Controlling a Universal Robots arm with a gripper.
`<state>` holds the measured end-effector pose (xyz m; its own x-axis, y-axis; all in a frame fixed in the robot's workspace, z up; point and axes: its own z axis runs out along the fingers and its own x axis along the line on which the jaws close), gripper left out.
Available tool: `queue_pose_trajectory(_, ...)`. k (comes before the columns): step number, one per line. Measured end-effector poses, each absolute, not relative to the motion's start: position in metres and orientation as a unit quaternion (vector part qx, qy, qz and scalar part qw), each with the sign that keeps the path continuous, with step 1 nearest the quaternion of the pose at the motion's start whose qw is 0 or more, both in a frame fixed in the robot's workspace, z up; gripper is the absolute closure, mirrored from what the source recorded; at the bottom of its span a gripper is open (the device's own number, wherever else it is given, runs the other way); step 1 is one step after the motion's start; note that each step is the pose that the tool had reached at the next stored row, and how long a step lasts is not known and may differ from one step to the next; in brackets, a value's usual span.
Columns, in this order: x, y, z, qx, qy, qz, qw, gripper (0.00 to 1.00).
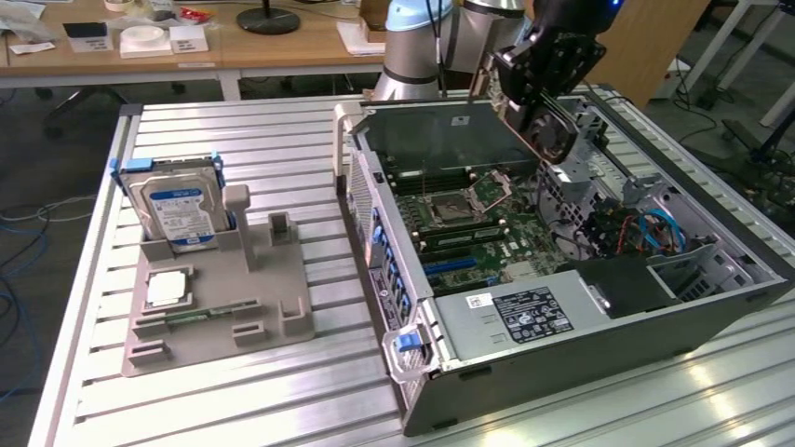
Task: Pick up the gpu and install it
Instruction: 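Insert the gpu into the slot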
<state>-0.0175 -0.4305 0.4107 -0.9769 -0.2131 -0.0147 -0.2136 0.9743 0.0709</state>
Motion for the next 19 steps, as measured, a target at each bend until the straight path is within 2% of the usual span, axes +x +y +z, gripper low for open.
queue_pose_trajectory(19, -0.0175, -0.4309, 0.4107, -0.220, 0.975, 0.036, -0.001, 0.72)
